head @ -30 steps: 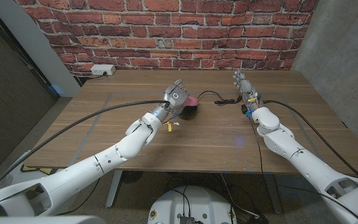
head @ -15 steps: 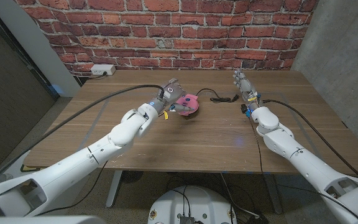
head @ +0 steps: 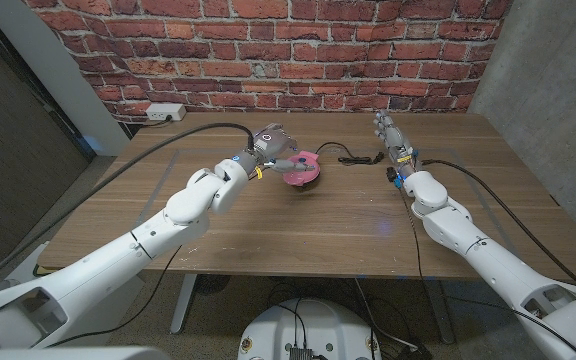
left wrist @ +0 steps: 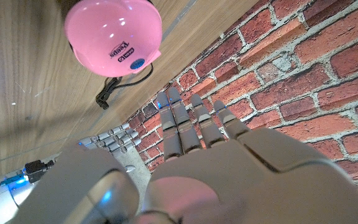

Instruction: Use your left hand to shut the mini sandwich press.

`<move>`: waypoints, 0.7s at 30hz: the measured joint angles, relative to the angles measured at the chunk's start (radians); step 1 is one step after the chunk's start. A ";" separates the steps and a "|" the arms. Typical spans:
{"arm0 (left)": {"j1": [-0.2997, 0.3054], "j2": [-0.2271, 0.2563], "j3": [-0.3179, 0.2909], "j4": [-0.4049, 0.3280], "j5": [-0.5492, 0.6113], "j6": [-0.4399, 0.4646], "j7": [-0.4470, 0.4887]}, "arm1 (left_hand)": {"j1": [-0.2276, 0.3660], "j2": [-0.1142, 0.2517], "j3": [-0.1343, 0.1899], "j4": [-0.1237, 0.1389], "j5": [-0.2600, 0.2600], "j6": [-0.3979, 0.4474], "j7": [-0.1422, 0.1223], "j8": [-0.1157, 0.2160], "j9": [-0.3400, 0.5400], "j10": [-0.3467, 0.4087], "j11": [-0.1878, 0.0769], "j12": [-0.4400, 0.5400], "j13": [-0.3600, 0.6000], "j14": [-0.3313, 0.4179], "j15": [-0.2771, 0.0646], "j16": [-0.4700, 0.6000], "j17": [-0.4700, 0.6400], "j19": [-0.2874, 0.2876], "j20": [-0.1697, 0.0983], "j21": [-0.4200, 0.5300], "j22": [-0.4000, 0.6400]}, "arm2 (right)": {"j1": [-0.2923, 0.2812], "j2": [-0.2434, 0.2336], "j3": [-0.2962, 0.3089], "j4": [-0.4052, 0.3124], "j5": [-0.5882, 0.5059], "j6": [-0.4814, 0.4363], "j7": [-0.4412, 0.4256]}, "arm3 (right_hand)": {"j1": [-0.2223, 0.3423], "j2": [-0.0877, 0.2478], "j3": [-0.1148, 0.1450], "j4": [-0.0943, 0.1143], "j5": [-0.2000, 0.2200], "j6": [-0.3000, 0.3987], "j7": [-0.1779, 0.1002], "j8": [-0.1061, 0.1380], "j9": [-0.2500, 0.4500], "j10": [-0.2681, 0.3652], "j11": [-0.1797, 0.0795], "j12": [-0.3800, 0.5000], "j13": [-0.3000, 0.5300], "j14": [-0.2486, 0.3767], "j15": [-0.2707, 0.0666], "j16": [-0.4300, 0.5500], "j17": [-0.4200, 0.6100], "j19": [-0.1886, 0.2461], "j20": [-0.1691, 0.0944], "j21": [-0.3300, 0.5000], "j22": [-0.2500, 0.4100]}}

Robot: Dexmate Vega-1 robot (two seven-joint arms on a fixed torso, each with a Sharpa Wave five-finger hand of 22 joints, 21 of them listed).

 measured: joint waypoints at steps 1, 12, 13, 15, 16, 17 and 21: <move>0.001 0.000 -0.002 -0.001 -0.020 0.000 0.010 | 0.012 0.012 0.000 -0.001 0.006 -0.026 -0.007 -0.014 0.003 -0.031 0.005 -0.015 0.000 -0.018 0.000 -0.002 -0.004 0.004 0.014 0.000 0.000 | 0.000 0.000 -0.001 -0.002 0.000 0.000 0.000 | 0.000 0.000 0.000 0.000 0.000 0.000 0.000 0.000 0.000 0.000 0.000 0.000 0.000 0.000 0.000 0.000 0.000 0.000 0.000 0.000 0.000; 0.049 0.006 -0.064 -0.023 -0.147 0.004 0.084 | 0.084 0.108 0.026 -0.029 -0.002 -0.289 -0.095 -0.154 0.000 -0.259 0.038 -0.133 -0.020 -0.162 0.003 -0.006 -0.034 -0.008 0.031 -0.015 -0.003 | -0.005 -0.003 -0.005 -0.028 -0.011 -0.013 -0.010 | 0.000 0.000 0.000 0.000 0.000 0.000 0.000 0.000 0.000 0.000 0.000 0.000 0.000 0.000 0.000 0.000 0.000 0.000 0.000 0.000 0.000; 0.053 0.006 -0.071 -0.024 -0.182 0.004 0.098 | 0.084 0.108 0.026 -0.029 -0.002 -0.301 -0.100 -0.160 0.000 -0.268 0.039 -0.137 -0.022 -0.172 0.003 -0.009 -0.037 -0.011 0.027 -0.015 -0.003 | -0.005 -0.004 -0.005 -0.030 -0.012 -0.014 -0.010 | 0.000 0.000 0.000 0.000 0.000 0.000 0.000 0.000 0.000 0.000 0.000 0.000 0.000 0.000 0.000 0.000 0.000 0.000 0.000 0.000 0.000; 0.060 0.006 -0.084 -0.026 -0.222 0.001 0.110 | 0.089 0.113 0.023 -0.032 -0.009 -0.326 -0.109 -0.171 0.000 -0.288 0.040 -0.143 -0.025 -0.192 0.008 -0.009 -0.039 -0.015 0.024 -0.021 -0.003 | -0.008 -0.005 -0.006 -0.035 -0.014 -0.017 -0.012 | 0.000 0.000 0.000 0.000 0.000 0.000 0.000 0.000 0.000 0.000 0.000 0.000 0.000 0.000 0.000 0.000 0.000 0.000 0.000 0.000 0.000; 0.062 0.006 -0.086 -0.026 -0.232 -0.001 0.113 | 0.089 0.113 0.023 -0.032 -0.010 -0.343 -0.115 -0.177 0.000 -0.302 0.040 -0.148 -0.027 -0.206 0.012 -0.009 -0.041 -0.020 0.018 -0.023 -0.003 | -0.009 -0.005 -0.006 -0.037 -0.014 -0.018 -0.013 | 0.000 0.000 0.000 0.000 0.000 0.000 0.000 0.000 0.000 0.000 0.000 0.000 0.000 0.000 0.000 0.000 0.000 0.000 0.000 0.000 0.000; 0.066 0.006 -0.093 -0.026 -0.252 -0.005 0.117 | 0.084 0.118 0.023 -0.032 -0.016 -0.359 -0.121 -0.182 -0.002 -0.321 0.040 -0.155 -0.030 -0.220 0.016 -0.010 -0.043 -0.026 0.013 -0.023 -0.003 | -0.010 -0.006 -0.006 -0.040 -0.015 -0.019 -0.014 | 0.000 0.000 0.000 0.000 0.000 0.000 0.000 0.000 0.000 0.000 0.000 0.000 0.000 0.000 0.000 0.000 0.000 0.000 0.000 0.000 0.000; 0.077 0.006 -0.117 -0.027 -0.342 -0.027 0.132 | 0.080 0.127 0.023 -0.032 -0.028 -0.413 -0.146 -0.191 -0.004 -0.395 0.030 -0.164 -0.041 -0.268 0.029 -0.017 -0.050 -0.047 0.002 -0.031 -0.003 | -0.018 -0.010 -0.006 -0.056 -0.018 -0.027 -0.020 | 0.000 0.000 0.000 0.000 0.000 0.000 0.000 0.000 0.000 0.000 0.000 0.000 0.000 0.000 0.000 0.000 0.000 0.000 0.000 0.000 0.000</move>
